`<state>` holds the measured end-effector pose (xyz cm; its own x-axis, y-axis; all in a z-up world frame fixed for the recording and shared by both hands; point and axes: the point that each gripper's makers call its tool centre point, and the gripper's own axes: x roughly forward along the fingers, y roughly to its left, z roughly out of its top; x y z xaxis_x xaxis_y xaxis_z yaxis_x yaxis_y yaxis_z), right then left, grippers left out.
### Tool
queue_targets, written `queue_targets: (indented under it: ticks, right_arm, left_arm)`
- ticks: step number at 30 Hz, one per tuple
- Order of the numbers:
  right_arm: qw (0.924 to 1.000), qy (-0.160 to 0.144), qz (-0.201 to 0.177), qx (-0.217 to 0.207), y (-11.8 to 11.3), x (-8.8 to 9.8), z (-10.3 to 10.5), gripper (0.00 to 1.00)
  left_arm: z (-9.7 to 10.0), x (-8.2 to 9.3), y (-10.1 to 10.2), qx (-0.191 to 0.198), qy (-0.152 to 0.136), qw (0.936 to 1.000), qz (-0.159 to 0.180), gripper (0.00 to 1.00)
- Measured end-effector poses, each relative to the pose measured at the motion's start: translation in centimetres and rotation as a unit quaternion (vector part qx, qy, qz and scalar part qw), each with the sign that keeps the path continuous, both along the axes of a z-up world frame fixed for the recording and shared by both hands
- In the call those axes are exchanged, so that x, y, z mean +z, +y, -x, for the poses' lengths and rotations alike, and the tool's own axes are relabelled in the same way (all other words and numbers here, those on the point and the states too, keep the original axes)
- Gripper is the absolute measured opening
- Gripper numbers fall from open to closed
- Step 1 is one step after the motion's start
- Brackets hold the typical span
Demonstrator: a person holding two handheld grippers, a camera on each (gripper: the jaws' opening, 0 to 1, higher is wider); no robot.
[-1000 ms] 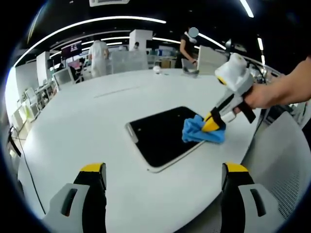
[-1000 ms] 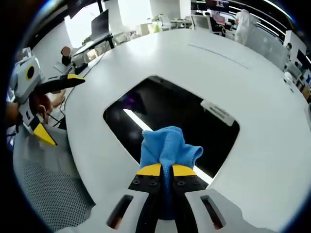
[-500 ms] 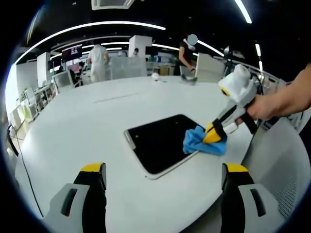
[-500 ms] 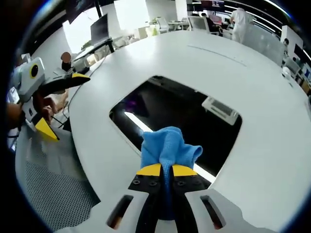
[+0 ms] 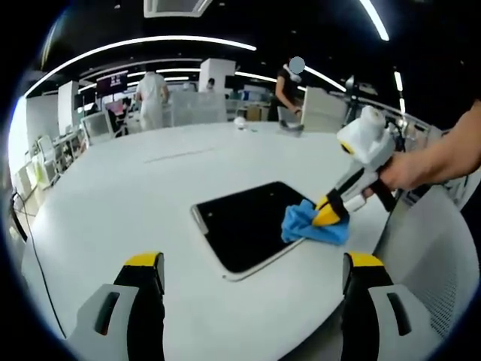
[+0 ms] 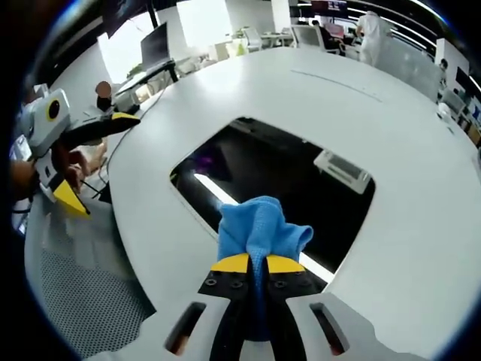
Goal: Wipe the mirror surface with the cleaning cloth until all visible marks leave the cleaned area.
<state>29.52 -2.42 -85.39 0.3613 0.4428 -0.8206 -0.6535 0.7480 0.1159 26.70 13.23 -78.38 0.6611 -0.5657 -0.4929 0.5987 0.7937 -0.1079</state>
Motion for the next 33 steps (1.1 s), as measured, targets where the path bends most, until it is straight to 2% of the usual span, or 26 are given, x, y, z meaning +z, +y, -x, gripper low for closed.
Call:
queue_targets:
  ticks: [19,33]
  right_arm:
    - [0.9999,0.006,0.000,0.012,-0.1,0.0,0.0,0.01]
    - [0.9999,0.013,0.007,0.006,-1.9,0.0,-0.1,0.01]
  left_arm:
    - [0.1,0.0,-0.1,0.004,0.005,1.0000,0.006,0.99]
    - [0.1,-0.1,-0.2,0.001,0.008,0.9999,0.006,0.99]
